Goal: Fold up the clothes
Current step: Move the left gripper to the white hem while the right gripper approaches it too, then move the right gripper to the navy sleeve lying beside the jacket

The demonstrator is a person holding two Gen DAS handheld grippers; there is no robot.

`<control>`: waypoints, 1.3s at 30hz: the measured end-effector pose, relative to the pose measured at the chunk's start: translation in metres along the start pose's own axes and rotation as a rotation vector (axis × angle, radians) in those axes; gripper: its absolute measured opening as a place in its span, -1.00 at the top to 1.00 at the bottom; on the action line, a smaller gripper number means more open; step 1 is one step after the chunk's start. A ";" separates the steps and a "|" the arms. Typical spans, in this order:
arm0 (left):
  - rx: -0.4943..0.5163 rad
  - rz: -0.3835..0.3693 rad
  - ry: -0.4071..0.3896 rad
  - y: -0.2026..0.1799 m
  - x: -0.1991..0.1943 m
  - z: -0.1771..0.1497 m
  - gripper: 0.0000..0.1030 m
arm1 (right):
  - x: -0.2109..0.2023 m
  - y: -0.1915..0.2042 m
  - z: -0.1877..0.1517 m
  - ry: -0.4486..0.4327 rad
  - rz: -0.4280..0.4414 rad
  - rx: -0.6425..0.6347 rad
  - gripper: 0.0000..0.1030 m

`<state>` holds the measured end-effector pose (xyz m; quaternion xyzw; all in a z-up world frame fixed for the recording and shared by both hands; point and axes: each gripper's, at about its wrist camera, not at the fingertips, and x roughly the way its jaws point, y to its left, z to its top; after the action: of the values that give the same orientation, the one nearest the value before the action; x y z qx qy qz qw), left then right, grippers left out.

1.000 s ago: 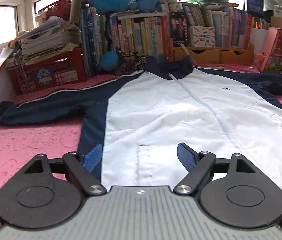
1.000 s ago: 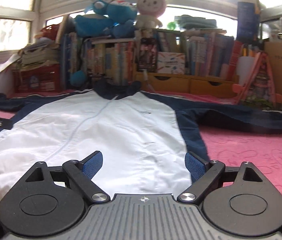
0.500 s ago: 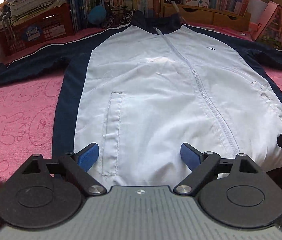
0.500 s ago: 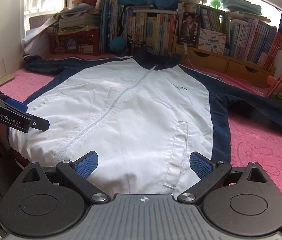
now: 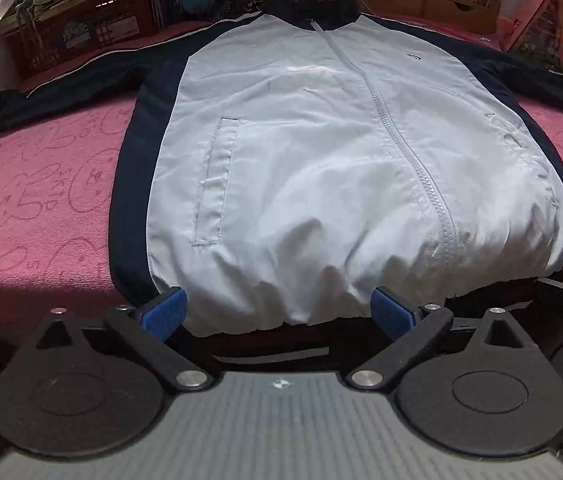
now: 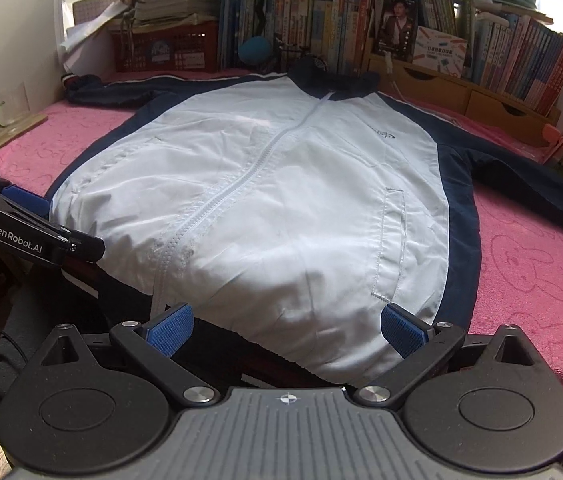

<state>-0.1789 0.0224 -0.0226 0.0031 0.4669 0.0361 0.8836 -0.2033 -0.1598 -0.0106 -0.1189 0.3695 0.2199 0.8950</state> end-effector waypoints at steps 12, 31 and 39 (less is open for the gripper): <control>-0.013 0.010 0.037 -0.004 0.001 -0.013 -0.94 | 0.001 0.006 -0.012 0.036 0.011 -0.010 -0.96; -0.029 0.004 0.028 0.002 0.004 -0.013 -0.94 | 0.000 0.002 -0.010 0.047 -0.105 0.087 -0.99; -0.028 -0.007 0.025 0.002 0.003 -0.014 -0.94 | 0.000 0.002 -0.011 0.064 -0.127 0.110 -0.99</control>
<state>-0.1893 0.0242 -0.0329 -0.0114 0.4773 0.0396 0.8778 -0.2114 -0.1619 -0.0179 -0.0998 0.4013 0.1379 0.9000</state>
